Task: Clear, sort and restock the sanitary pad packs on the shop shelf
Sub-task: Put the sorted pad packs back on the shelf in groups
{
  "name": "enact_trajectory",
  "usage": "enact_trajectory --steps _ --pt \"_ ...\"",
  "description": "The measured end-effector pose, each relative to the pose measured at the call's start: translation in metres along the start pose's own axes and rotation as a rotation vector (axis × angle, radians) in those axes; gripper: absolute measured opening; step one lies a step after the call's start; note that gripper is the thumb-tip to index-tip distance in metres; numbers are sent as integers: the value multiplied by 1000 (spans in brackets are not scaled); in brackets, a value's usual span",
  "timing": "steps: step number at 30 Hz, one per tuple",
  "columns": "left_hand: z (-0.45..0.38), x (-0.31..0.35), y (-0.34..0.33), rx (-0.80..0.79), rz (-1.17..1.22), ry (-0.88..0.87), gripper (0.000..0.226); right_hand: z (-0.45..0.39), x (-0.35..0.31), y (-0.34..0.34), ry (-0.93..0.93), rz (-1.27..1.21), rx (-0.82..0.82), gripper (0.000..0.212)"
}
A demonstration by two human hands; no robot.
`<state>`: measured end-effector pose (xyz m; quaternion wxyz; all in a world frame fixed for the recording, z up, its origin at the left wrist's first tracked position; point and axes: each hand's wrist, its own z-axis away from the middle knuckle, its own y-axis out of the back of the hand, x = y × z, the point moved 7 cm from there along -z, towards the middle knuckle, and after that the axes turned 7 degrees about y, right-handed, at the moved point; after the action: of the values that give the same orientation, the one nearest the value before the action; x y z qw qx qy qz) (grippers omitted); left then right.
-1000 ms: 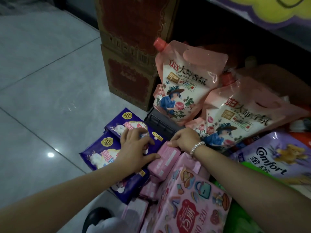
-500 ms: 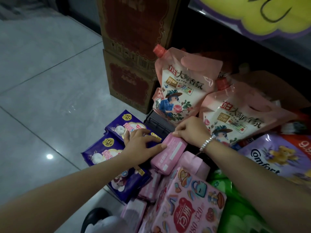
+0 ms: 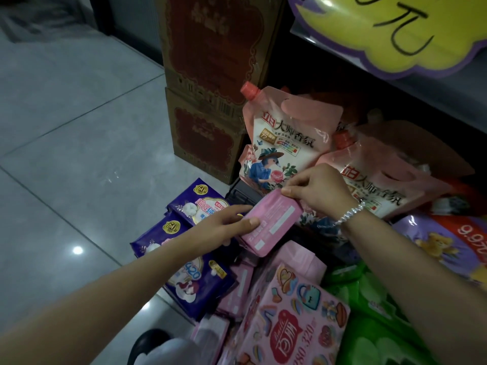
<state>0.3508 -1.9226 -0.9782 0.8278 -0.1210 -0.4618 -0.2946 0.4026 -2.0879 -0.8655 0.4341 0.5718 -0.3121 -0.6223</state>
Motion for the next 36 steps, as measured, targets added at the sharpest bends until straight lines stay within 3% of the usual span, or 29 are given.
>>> enact_trajectory --steps 4,6,8,12,14,17,23,27,33,36 --pt "3 4 1 -38 71 14 78 4 5 -1 -58 -152 53 12" --pt "6 8 7 -37 153 18 65 9 8 -4 -83 -294 85 4" --pt "10 12 13 -32 239 29 56 14 8 -7 -84 -439 78 9" --pt "21 19 25 -25 304 37 88 30 -5 -26 -107 -764 -210 40" --pt "27 26 29 -18 334 57 83 41 -13 -27 -122 -877 -304 52" --pt "45 46 29 -2 362 62 79 59 -26 -14 -120 -956 -337 43" --pt "108 118 13 21 349 -26 69 103 -39 51 -126 -1027 -179 51" --pt "148 184 -13 12 281 -231 48 139 -40 115 -170 -1117 1 29" --pt "183 268 -50 291 135 -504 53 177 -29 195 -230 -1223 209 27" --pt "187 312 -71 388 75 -638 38 184 -19 233 -237 -1263 319 25"
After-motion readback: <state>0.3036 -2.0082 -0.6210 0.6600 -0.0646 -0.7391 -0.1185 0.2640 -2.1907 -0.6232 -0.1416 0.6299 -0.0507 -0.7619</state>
